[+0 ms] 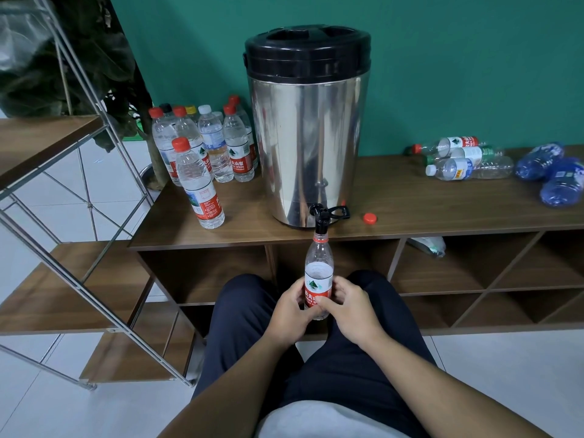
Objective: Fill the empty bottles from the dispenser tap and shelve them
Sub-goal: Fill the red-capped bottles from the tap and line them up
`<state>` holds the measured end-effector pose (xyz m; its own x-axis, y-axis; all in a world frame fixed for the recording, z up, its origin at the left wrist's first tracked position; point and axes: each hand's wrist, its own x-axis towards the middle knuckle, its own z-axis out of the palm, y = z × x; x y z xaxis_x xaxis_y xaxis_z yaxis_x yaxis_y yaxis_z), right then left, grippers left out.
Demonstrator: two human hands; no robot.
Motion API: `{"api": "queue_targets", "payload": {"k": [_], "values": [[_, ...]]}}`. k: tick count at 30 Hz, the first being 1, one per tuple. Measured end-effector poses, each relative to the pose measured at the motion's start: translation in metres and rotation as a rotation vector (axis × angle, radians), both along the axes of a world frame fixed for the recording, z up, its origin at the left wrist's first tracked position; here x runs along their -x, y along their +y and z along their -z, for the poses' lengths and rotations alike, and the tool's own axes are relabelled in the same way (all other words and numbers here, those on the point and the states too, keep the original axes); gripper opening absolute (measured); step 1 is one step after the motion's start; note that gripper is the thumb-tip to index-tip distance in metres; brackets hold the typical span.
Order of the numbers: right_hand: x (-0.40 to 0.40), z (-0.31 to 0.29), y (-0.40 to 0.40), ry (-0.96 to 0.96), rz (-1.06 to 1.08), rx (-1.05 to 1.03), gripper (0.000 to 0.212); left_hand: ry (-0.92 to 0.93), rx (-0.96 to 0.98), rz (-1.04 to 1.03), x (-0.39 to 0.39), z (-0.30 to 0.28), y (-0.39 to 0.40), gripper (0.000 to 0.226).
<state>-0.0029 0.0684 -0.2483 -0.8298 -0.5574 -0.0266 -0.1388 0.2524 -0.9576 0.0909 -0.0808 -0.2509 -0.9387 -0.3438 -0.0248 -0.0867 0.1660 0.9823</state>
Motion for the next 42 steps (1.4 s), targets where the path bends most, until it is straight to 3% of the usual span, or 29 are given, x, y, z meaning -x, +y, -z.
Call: {"api": "queue_targets", "payload": {"k": [42], "values": [[0.0020, 0.0045, -0.0004, -0.009, -0.002, 0.003, 0.045, -0.001, 0.013, 0.005, -0.0007, 0.0007, 0.0006, 0.056]]}}
